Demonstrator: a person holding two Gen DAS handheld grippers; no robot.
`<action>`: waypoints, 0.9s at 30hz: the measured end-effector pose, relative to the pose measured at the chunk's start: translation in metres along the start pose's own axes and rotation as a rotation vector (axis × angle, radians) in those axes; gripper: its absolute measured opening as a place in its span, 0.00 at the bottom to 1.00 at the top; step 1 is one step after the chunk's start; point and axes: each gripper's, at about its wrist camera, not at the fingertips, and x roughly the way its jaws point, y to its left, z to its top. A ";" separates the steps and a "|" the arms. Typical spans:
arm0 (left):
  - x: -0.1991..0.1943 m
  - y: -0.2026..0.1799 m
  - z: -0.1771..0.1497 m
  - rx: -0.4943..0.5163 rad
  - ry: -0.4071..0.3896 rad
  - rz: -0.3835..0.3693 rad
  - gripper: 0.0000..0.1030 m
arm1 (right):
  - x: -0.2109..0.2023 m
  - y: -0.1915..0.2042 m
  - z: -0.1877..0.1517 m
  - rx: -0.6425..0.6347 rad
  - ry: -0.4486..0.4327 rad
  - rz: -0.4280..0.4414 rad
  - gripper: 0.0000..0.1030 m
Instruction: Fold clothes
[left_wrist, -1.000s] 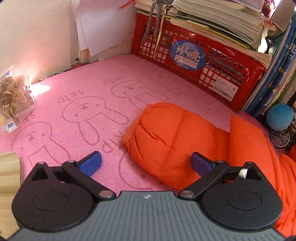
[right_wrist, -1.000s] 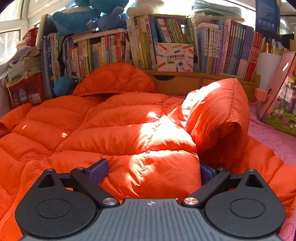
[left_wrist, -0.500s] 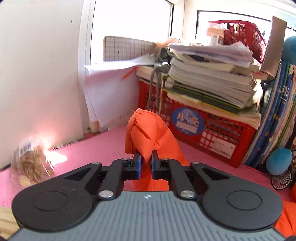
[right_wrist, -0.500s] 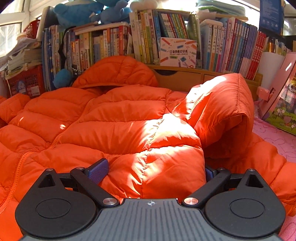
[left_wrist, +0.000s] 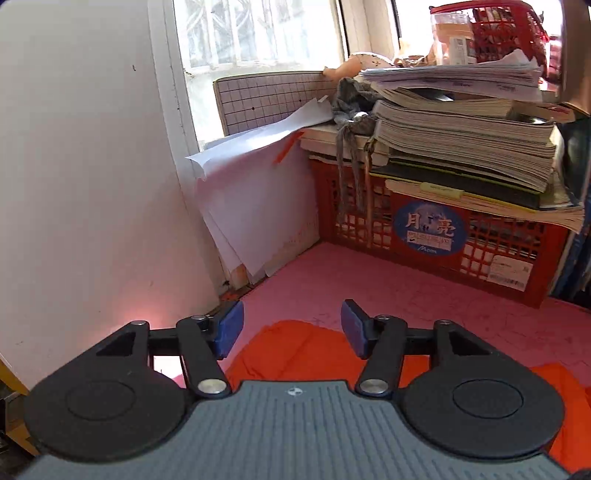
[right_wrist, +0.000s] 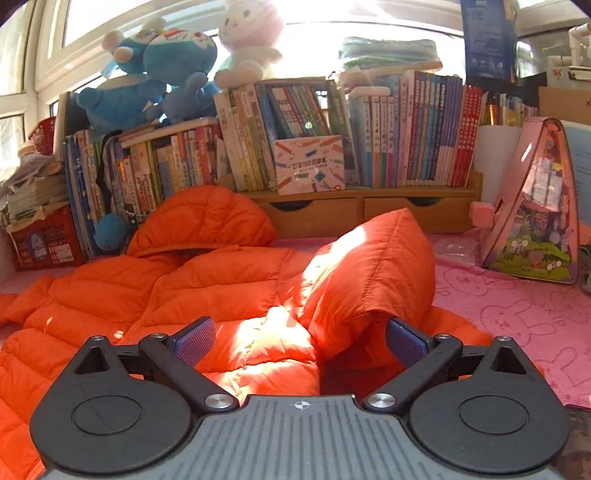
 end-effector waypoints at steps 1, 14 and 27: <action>-0.010 -0.007 -0.008 0.011 -0.005 -0.073 0.60 | 0.001 -0.011 0.002 -0.003 0.005 -0.073 0.99; -0.117 -0.154 -0.101 0.252 0.039 -0.653 0.78 | 0.081 -0.063 -0.017 0.083 0.370 -0.225 0.62; -0.106 -0.154 -0.141 0.300 0.049 -0.589 0.88 | 0.056 -0.048 0.050 -0.443 -0.082 -0.773 0.81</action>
